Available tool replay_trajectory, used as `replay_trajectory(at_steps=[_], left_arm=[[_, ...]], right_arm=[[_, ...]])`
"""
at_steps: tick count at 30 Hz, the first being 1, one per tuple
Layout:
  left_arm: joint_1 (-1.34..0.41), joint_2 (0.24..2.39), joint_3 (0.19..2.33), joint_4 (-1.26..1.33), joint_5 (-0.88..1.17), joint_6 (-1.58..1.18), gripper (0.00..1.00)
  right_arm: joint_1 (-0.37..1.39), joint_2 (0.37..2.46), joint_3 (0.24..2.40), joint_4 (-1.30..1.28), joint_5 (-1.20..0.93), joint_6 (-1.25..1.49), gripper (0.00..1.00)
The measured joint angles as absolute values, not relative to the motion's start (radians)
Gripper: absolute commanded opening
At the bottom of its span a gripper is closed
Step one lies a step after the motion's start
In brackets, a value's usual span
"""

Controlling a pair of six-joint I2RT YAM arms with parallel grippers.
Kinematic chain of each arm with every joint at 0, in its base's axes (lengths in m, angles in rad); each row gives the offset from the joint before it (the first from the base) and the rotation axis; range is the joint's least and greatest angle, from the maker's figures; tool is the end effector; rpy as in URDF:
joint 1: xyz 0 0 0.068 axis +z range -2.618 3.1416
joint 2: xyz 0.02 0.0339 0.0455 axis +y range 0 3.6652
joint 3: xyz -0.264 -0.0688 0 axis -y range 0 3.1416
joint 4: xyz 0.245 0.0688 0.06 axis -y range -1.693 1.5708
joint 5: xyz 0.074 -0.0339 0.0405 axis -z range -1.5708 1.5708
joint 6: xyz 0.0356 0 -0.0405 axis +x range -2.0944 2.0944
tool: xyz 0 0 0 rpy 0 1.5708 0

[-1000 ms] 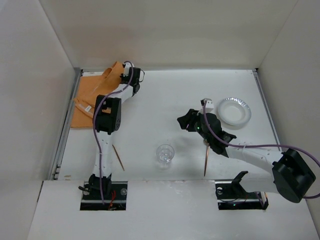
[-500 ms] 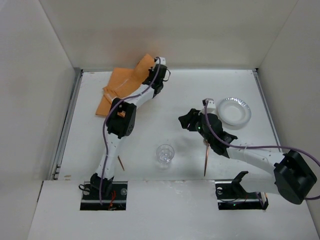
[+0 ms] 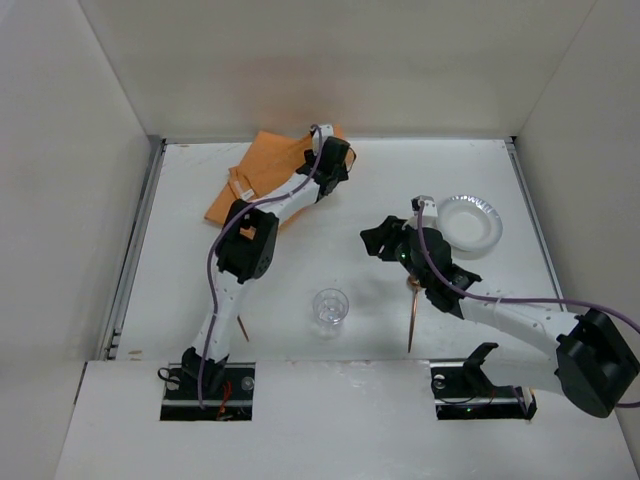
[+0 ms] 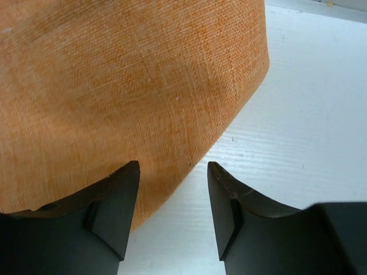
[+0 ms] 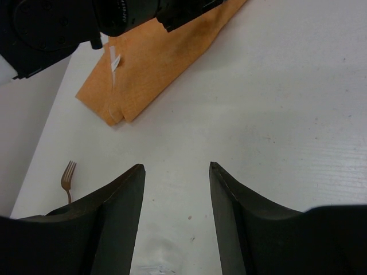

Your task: Set the dinner table for one person

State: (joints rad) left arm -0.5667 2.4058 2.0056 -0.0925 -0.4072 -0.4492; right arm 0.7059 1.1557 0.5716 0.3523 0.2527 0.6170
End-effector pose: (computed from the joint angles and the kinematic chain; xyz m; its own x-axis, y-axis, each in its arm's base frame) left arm 0.4789 -0.2881 0.2000 -0.4457 -0.1890 -0.8750 0.0056 0.9769 -0.2139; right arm 0.2010 0.1597 0.2451 -0.3989 0.3961 -0.8270 -0.2601 0.8160 0.5163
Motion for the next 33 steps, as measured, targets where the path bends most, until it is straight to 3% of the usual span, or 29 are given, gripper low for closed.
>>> replay_trajectory(at_steps=[7, 13, 20, 33], left_arm=[[-0.509, 2.032, 1.589, 0.002, -0.37, -0.551, 0.52], [-0.248, 1.786, 1.256, 0.146, -0.343, -0.682, 0.5], [-0.112, 1.838, 1.071, 0.238, -0.266, -0.754, 0.48], [-0.098, 1.956, 1.069, 0.447, -0.152, -0.78, 0.48]], right_arm=[[0.706, 1.156, 0.572, 0.352, 0.253, 0.617, 0.55], [0.706, 1.193, 0.572, 0.356, 0.248, 0.617, 0.59], [0.709, 1.237, 0.573, 0.355, 0.206, 0.617, 0.64], [0.729, 1.303, 0.596, 0.359, 0.167, 0.605, 0.65]])
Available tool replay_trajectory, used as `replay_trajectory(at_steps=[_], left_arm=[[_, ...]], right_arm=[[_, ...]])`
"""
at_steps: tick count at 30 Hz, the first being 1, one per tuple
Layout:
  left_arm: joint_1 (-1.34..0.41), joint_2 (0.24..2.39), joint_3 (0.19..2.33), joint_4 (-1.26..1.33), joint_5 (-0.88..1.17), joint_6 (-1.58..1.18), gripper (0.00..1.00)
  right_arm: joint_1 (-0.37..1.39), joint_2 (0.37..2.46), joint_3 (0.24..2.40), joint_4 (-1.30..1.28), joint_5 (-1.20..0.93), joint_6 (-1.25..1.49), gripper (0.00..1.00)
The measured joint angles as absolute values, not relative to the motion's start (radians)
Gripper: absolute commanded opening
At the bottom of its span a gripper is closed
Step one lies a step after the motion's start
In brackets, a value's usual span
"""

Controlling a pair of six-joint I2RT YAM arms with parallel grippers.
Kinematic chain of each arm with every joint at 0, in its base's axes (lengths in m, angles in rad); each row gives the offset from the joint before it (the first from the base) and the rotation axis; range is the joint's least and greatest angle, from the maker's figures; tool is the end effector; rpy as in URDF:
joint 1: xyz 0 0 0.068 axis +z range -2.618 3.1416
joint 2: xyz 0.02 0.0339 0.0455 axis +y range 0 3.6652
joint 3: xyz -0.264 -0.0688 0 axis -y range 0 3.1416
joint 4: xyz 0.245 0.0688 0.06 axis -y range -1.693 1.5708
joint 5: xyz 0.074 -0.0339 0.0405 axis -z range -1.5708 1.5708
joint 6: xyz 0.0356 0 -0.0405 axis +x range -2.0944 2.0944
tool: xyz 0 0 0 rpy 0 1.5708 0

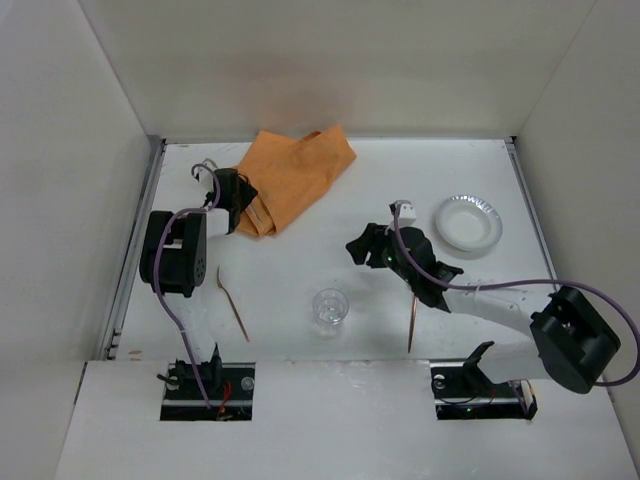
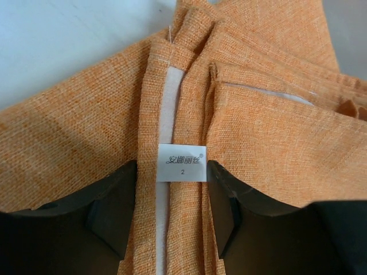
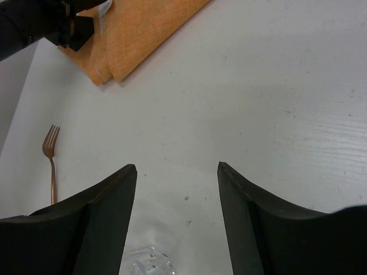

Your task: Set the dinner table for one person

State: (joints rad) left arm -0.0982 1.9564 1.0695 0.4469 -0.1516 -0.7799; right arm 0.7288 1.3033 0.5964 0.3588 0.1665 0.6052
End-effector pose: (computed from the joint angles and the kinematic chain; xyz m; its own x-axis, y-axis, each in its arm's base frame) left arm 0.4179 -0.0358 0.1596 -0.2739 -0.6715 -0.6885 -0.3259 0.7383 -0.5905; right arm 0.2113 0.1808 0.2174 -0.5168 0.2907 -0.8052 -0.2998 0.8196 0.4883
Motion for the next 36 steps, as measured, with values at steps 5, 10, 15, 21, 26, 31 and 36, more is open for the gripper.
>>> replay_trajectory(at_steps=[5, 10, 15, 21, 26, 31, 36], left_arm=[[-0.094, 1.982, 1.073, 0.505, -0.125, -0.783, 0.49], [-0.094, 2.022, 1.11, 0.545, -0.096, -0.781, 0.53], [-0.094, 2.06, 1.124, 0.619, -0.061, -0.776, 0.47], [-0.102, 2.085, 1.098, 0.701, -0.027, -0.775, 0.13], [-0.139, 2.03, 1.03, 0.729, -0.027, -0.744, 0.07], [-0.244, 1.877, 0.973, 0.746, -0.026, -0.634, 0.07], [-0.46, 1.766, 0.971, 0.784, -0.015, -0.438, 0.1]], right_arm=[[0.745, 1.335, 0.616, 0.359, 0.156, 0.597, 0.65], [0.761, 1.338, 0.621, 0.354, 0.154, 0.587, 0.65], [0.761, 1.337, 0.622, 0.352, 0.152, 0.57, 0.65], [0.761, 1.337, 0.622, 0.352, 0.152, 0.561, 0.65], [0.761, 1.337, 0.622, 0.352, 0.152, 0.554, 0.65], [0.76, 1.327, 0.622, 0.353, 0.154, 0.554, 0.64], [0.731, 1.295, 0.611, 0.353, 0.202, 0.588, 0.65]])
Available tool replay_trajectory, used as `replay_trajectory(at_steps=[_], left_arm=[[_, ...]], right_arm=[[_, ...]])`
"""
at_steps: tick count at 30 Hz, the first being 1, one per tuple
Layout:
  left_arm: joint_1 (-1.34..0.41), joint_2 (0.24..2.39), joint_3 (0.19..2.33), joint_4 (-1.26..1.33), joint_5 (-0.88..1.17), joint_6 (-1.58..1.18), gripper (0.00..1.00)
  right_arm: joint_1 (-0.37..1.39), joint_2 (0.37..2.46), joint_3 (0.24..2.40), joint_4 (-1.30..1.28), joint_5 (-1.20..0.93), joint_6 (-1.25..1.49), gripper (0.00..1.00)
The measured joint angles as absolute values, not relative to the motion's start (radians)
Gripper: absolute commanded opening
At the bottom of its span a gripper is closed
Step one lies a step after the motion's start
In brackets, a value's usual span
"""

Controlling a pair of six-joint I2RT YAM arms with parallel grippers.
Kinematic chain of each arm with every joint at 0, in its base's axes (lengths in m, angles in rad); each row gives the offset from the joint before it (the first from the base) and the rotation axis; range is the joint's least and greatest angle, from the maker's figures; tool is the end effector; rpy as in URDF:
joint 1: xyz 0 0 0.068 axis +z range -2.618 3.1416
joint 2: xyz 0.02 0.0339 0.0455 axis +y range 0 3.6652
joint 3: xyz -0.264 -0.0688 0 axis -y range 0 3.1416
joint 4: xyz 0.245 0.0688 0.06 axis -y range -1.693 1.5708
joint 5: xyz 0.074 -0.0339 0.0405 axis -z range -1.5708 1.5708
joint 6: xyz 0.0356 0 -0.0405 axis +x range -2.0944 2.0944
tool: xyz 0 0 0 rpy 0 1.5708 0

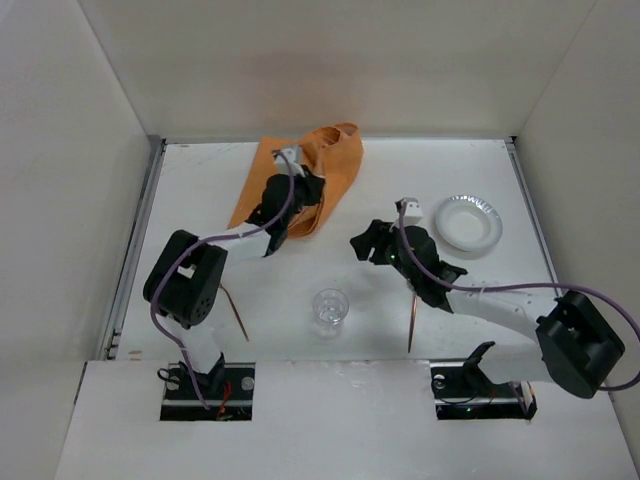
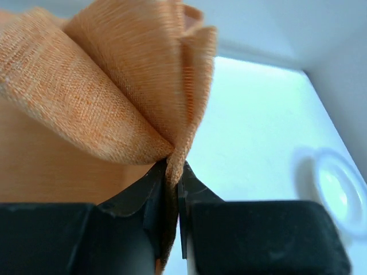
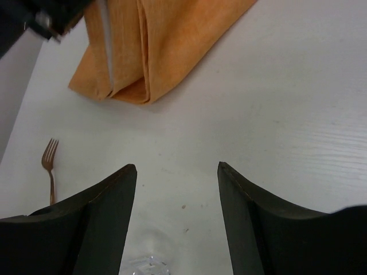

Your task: Set the dinner table for one person

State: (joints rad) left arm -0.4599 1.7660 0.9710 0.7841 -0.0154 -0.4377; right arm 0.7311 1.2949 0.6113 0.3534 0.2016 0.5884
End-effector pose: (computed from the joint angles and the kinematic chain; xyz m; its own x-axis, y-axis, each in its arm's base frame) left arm 0.3544 -0.1749 0.2384 -0.1911 -0.3783 -0.9057 0.3853 0.8198 -0.4237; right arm 0.2124 0.1809 0.2240 -0.4856 0.2949 -0.8229 -0.2929 0.8321 0.4710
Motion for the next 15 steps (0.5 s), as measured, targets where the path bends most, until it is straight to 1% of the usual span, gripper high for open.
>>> replay_trajectory(at_steps=[4, 6, 9, 13, 15], left_arm=[[-0.632, 1.77, 0.984, 0.772, 0.021, -0.297, 0.13], [-0.706, 1.803, 1.018, 0.741, 0.05, -0.236, 0.2], [-0.793, 1.861, 1.065, 0.719, 0.069, -0.165, 0.34], [-0.869, 1.901, 1.074, 0.695, 0.052, -0.112, 0.43], [-0.878, 1.901, 1.073, 0.686, 0.031, -0.096, 0.44]], right_arm=[[0.664, 1.21, 0.554, 0.353, 0.271, 0.663, 0.66], [0.628, 1.162, 0.519, 0.352, 0.313, 0.699, 0.66], [0.563, 1.092, 0.474, 0.342, 0.361, 0.731, 0.68], [0.471, 1.018, 0.44, 0.332, 0.4, 0.769, 0.68], [0.455, 1.011, 0.436, 0.329, 0.413, 0.784, 0.68]])
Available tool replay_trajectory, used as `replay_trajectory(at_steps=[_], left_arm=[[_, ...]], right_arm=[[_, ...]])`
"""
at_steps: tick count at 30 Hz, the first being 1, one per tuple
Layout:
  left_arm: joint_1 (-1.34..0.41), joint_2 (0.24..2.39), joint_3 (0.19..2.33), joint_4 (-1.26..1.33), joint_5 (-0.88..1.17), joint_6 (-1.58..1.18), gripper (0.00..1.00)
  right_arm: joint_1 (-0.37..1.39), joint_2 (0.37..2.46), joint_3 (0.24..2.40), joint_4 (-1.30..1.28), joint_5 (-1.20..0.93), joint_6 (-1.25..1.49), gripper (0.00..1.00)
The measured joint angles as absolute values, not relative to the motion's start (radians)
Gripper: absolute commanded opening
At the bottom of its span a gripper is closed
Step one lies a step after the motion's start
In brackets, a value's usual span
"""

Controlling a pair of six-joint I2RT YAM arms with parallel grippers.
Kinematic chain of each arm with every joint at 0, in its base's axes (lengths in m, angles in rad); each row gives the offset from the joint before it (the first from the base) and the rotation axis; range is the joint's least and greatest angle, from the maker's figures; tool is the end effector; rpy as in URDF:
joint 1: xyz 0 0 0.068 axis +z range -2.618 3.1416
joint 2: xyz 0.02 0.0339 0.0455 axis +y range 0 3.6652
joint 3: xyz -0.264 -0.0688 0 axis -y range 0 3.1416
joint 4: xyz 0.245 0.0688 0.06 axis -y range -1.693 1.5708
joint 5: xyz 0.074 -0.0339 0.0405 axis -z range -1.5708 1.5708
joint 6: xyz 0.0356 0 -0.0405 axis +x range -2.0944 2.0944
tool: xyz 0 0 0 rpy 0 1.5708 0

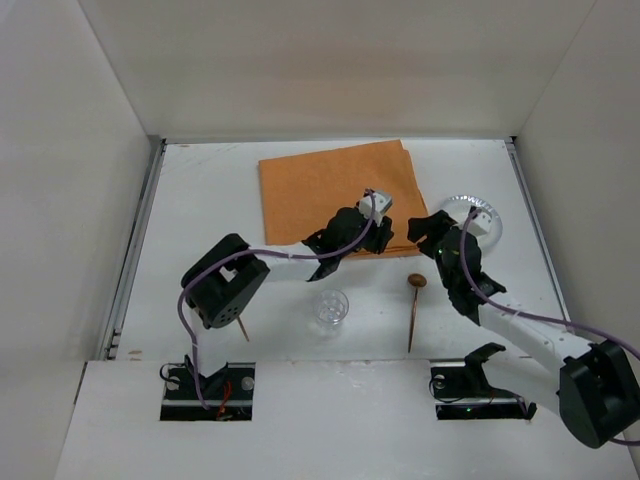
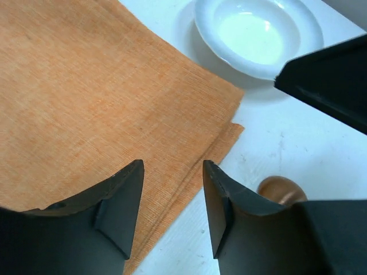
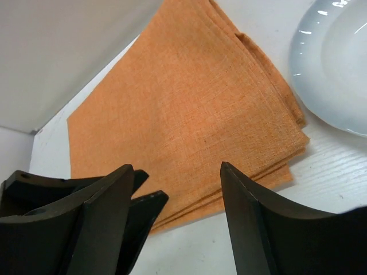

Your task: Set the dinner table for one person

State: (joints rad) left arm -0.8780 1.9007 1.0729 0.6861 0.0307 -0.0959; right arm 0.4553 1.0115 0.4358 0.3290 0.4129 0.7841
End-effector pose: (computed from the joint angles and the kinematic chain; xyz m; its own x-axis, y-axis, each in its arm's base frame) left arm 0.2699 -0.3269 0.2079 -0.1653 0.0493 -0.9850 0.7762 0.6226 -0.0991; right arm 0.2052 0.0846 0.2282 -0.1929 0.6257 -0.7558 0.1172 0.7794 0.6154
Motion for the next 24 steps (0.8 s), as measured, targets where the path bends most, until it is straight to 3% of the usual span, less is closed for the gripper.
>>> replay_trajectory(at_steps=[6, 8, 14, 20, 24], left_arm=[[-0.829, 1.837, 1.025, 0.665, -0.112, -0.085, 0.45], [-0.794, 1.8, 1.009, 0.636, -0.207, -0.095, 0.46], [-0.703, 1.701, 0.936, 0.491, -0.51, -0.209, 0.51], [-0.614, 1.595, 0.796, 0.298, -0.571, -0.418, 0.51], [-0.528, 1.536, 0.723, 0.21, -0.553, -0.538, 0.5]], right_arm=[[0.453, 1.084, 0.436, 0.327, 0.399, 0.802, 0.68], [0.453, 1.111, 0.436, 0.322, 0.386, 0.805, 0.63], [0.454, 1.129, 0.437, 0.323, 0.358, 0.807, 0.17], [0.498, 1.179, 0.469, 0.323, 0.338, 0.801, 0.14], [0.518, 1.199, 0.478, 0.323, 0.326, 0.792, 0.2]])
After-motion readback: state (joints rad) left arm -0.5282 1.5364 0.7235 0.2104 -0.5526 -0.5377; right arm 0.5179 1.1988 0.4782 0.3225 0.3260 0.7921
